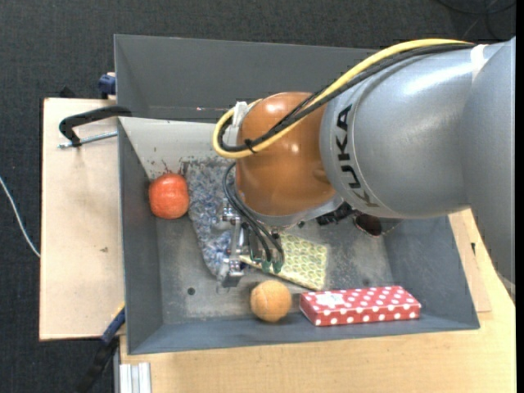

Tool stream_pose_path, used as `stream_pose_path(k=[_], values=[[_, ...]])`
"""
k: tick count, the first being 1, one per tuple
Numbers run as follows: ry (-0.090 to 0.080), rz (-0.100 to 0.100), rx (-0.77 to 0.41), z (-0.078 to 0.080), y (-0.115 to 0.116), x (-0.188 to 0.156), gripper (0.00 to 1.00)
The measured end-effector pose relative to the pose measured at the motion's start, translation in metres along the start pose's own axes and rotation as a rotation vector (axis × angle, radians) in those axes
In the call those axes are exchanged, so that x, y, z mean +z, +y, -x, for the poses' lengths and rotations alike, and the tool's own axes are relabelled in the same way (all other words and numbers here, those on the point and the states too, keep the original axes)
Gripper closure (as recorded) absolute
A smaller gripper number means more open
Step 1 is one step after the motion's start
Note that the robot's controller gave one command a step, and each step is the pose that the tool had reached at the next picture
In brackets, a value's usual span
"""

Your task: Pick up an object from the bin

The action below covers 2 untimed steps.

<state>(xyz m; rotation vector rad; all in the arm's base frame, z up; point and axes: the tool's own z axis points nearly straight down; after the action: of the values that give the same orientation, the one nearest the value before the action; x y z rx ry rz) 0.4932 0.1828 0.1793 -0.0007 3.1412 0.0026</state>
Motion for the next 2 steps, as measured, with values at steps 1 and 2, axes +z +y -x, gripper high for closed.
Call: stream_pose_path(k=[1, 2], values=[[-0.005, 0.003, -0.012, 0.022, -0.016, 0.025, 0.00], [-0.010, 0.001, -0.046, 0.042, -0.052, 0.102, 1.00]])
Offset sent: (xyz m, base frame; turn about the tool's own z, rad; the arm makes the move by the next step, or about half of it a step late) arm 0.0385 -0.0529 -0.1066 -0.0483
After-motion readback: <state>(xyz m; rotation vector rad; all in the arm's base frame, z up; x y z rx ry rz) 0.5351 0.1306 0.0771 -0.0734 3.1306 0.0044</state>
